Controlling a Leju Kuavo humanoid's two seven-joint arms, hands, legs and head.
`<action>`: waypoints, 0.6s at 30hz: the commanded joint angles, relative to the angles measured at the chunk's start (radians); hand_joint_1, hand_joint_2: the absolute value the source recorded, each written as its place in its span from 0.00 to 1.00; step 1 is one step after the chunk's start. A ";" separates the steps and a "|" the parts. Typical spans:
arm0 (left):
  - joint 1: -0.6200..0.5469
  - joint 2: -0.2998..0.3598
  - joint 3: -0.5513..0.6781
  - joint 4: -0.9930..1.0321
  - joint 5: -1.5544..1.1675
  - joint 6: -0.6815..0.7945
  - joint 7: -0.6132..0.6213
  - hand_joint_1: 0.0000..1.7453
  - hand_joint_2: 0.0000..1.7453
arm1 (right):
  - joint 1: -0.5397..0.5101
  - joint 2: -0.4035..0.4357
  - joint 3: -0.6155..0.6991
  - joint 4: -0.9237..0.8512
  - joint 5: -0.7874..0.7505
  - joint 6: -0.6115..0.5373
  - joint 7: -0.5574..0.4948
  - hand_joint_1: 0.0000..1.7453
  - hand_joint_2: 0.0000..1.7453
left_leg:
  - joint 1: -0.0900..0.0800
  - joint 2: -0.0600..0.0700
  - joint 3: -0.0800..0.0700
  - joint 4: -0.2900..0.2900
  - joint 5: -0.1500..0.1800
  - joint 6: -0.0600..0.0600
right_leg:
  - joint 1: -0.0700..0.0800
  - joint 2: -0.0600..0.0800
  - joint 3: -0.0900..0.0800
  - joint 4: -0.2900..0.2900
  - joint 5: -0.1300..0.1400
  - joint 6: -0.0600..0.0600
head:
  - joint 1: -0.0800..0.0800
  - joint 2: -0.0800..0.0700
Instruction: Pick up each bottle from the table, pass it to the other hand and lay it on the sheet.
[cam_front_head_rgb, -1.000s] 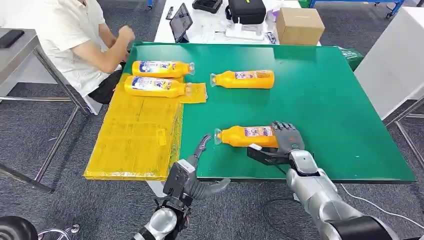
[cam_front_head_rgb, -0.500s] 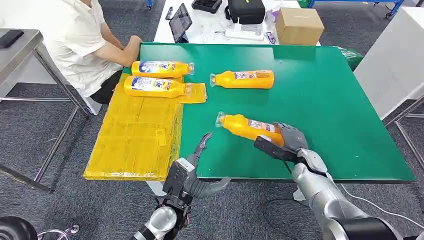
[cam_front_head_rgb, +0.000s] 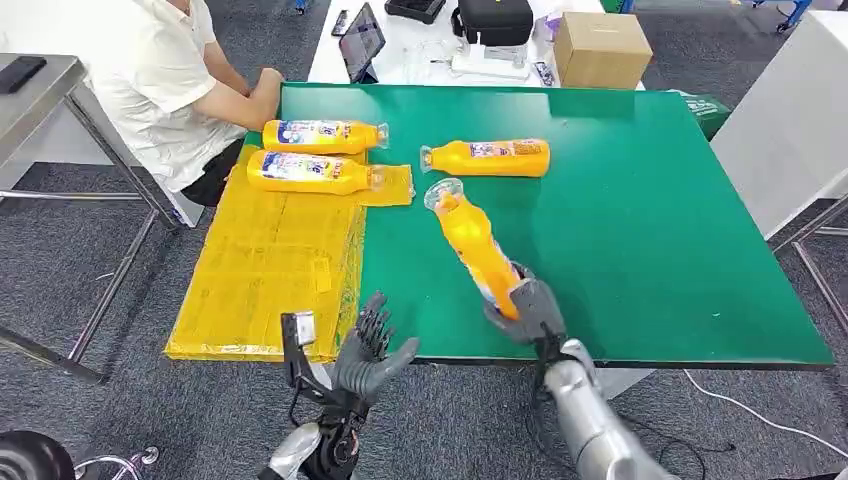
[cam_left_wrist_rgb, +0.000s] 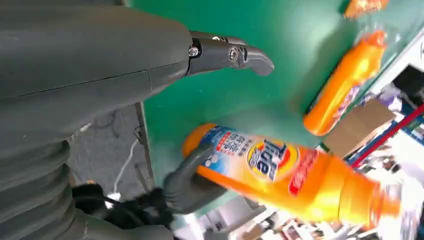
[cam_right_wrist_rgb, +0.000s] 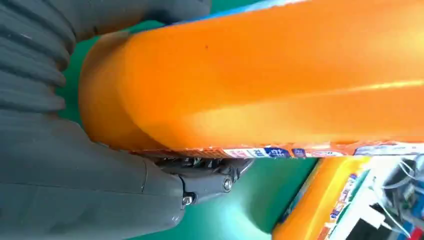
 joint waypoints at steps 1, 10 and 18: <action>-0.006 0.071 -0.015 -0.076 0.061 -0.085 0.008 0.00 1.00 | 0.101 0.052 0.205 -0.191 -0.013 -0.044 -0.005 0.95 1.00 | 0.000 0.005 0.003 0.000 -0.003 0.002 | 0.001 0.002 0.002 -0.001 -0.002 -0.004 | 0.000 0.000; -0.037 0.060 -0.044 -0.121 -0.095 -0.005 -0.070 0.00 1.00 | 0.123 0.065 0.399 -0.181 0.029 -0.048 0.011 0.89 1.00 | -0.001 0.001 -0.001 -0.001 -0.001 0.001 | 0.000 -0.001 -0.002 -0.001 -0.001 -0.004 | 0.000 0.000; -0.045 0.053 -0.042 -0.098 -0.114 0.030 -0.069 0.00 1.00 | 0.111 0.058 0.430 -0.172 0.041 -0.043 0.014 0.91 1.00 | -0.001 0.002 -0.003 0.000 -0.001 0.001 | -0.001 0.000 -0.004 -0.001 0.000 -0.002 | 0.000 0.000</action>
